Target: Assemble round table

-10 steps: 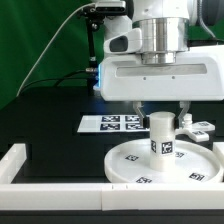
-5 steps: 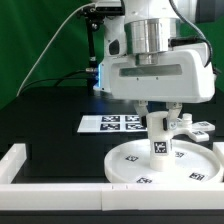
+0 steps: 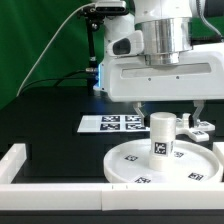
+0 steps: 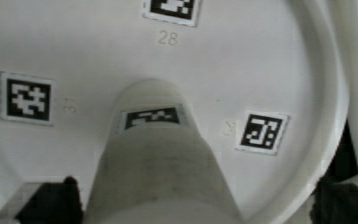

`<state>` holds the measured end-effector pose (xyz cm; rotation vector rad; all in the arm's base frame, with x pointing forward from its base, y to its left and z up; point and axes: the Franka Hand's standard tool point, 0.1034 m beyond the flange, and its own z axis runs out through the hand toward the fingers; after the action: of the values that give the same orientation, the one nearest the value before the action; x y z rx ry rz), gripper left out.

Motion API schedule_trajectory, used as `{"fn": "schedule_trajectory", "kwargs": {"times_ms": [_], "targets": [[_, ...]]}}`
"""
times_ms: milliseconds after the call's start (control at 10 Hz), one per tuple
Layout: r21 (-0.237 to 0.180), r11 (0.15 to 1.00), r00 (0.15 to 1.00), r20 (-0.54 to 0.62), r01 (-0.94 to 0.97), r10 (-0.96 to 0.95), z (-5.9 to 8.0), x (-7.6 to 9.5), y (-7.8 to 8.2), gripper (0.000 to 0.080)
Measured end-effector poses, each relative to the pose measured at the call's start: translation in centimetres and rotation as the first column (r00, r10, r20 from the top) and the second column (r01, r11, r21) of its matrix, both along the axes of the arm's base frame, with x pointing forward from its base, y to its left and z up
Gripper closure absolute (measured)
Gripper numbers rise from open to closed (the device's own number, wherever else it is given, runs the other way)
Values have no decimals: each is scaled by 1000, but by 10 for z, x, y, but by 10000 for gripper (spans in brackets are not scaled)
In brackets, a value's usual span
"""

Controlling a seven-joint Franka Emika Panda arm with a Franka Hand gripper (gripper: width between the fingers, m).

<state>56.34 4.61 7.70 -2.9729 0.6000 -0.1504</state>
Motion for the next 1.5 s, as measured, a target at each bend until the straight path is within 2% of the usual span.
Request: {"fn": "schedule_trajectory", "kwargs": {"times_ms": [300, 400, 500, 600, 700, 1000, 1100, 1300, 1500], "targets": [[-22, 986, 986, 12, -165, 165, 0, 0, -1, 151], [-82, 922, 924, 14, -379, 381, 1, 2, 1, 151], [-115, 840, 845, 0, -531, 534, 1, 1, 5, 151], [-136, 765, 773, -9, -630, 635, 1, 1, 6, 151], [-150, 738, 747, -5, -658, 665, 0, -1, 0, 151], [-173, 579, 593, -34, -797, 805, -1, -2, -5, 151], [-158, 532, 546, -61, -832, 836, -2, -4, -8, 151], [-149, 571, 584, -61, -807, 810, -2, -5, -8, 151], [-145, 616, 628, -56, -774, 776, -2, -5, -8, 400]]}}
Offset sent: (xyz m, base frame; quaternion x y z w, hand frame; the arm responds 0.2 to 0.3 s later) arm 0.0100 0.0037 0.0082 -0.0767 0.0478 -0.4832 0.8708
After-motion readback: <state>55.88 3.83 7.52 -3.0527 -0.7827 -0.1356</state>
